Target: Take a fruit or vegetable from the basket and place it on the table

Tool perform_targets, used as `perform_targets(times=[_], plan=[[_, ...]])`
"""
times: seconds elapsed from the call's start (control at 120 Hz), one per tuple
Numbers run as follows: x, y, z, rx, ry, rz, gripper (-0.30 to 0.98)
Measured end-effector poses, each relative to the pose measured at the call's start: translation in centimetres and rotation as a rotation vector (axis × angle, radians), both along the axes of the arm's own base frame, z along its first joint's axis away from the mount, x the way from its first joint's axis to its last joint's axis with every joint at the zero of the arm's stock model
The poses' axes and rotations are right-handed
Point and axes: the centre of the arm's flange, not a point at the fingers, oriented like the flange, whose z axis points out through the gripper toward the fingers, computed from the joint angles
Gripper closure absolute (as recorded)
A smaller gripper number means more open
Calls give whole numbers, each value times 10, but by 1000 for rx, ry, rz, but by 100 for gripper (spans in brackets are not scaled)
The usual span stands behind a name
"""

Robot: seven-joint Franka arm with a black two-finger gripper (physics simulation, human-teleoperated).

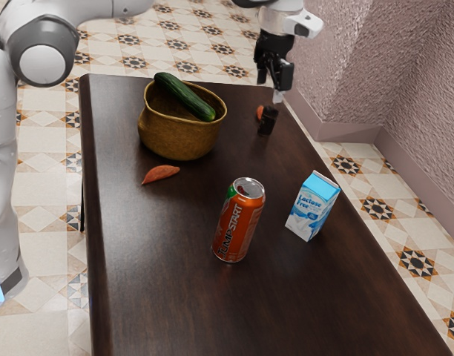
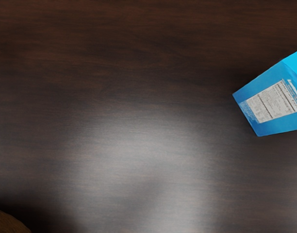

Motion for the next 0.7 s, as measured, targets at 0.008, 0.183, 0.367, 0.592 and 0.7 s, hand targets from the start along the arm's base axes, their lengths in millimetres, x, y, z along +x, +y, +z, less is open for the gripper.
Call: perform_targets(times=[0.008,0.183,0.367,0.592,0.7], plan=[[0,1,0,0,0,0,0],[1,-7,0,-7,-4,-30,0],[-3,26,1,-14,-7,18,0],[-46,171,0,3,5,277,0],[-45,185,-13,6,30,299,0]])
